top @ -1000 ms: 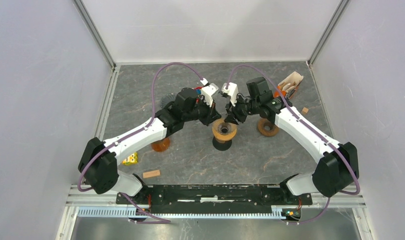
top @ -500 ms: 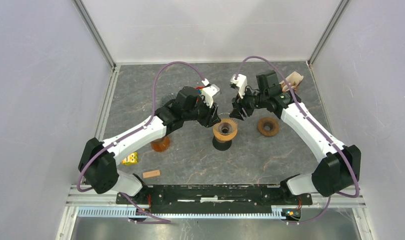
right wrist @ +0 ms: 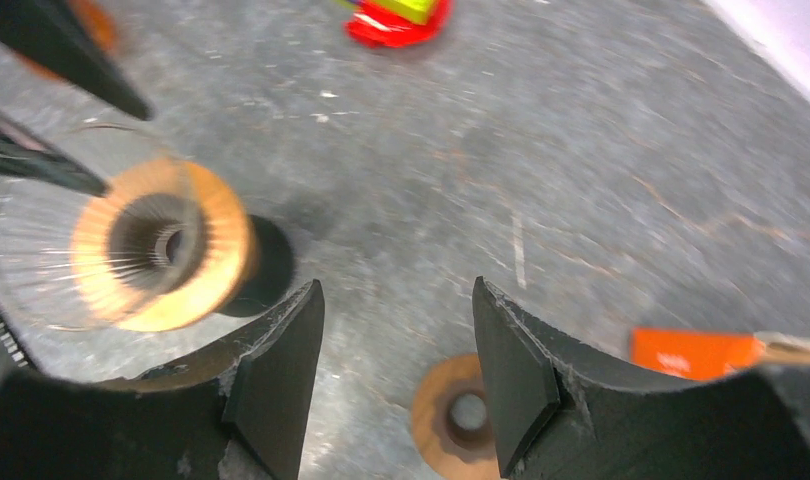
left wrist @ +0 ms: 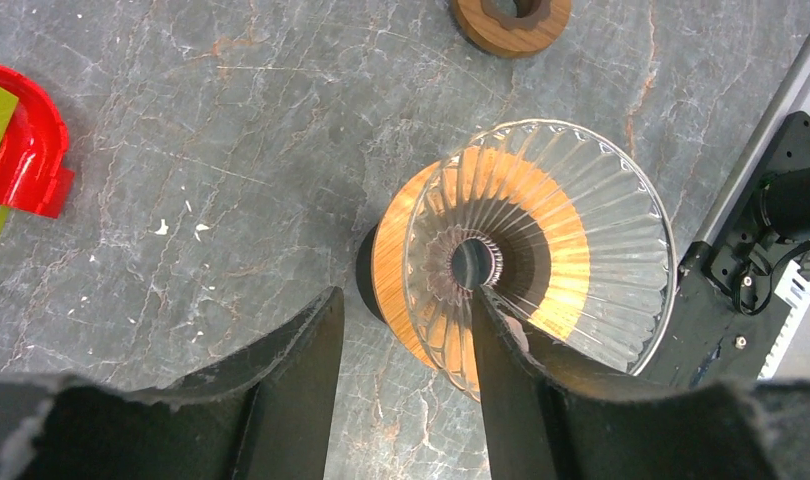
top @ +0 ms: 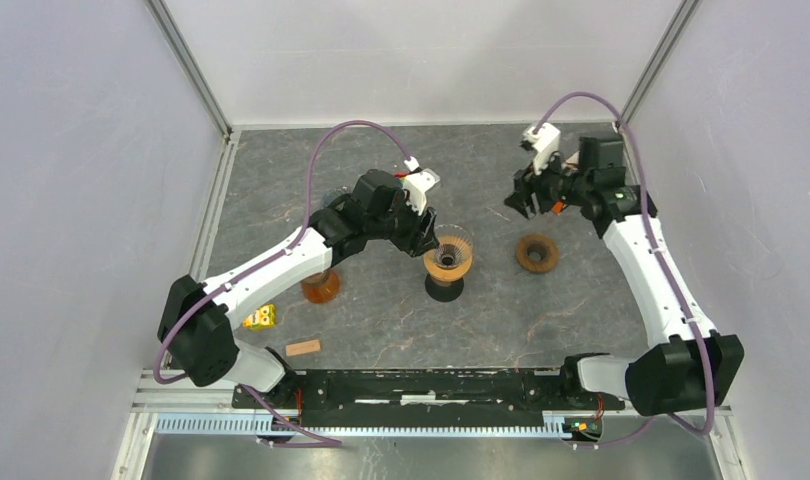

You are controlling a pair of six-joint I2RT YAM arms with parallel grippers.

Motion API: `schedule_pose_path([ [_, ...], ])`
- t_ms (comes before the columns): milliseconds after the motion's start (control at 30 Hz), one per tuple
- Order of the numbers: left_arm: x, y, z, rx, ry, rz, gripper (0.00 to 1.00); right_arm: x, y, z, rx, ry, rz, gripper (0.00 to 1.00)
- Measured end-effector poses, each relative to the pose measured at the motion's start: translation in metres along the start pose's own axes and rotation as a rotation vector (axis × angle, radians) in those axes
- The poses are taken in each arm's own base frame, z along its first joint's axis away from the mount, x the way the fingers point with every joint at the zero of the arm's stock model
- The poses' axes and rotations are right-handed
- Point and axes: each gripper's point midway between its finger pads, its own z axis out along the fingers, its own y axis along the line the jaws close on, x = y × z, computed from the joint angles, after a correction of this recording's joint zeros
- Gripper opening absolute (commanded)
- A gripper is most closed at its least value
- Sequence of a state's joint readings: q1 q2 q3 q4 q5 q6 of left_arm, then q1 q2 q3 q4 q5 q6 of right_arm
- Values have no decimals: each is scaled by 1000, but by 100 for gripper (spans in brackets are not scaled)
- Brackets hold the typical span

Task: Place the coffee filter in the dripper
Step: Move the coffee filter holder to the center of the board.

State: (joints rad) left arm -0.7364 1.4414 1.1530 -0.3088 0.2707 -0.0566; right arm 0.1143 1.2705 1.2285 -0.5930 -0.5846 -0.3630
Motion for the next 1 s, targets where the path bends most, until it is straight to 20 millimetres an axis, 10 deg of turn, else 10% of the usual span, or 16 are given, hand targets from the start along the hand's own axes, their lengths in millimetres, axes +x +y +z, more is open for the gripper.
schedule_pose_path([
  [233,-10,7,-5,-22,-15,-7,70,34,-93,-20,283,94,82,66],
  [533,-31,5,-12,-16,-54,2,83,73,-164,24,338,271,39,68],
  [1000,-38,6,-18,-26,-48,-4,85,99,-195,50,300,400,-28,43],
])
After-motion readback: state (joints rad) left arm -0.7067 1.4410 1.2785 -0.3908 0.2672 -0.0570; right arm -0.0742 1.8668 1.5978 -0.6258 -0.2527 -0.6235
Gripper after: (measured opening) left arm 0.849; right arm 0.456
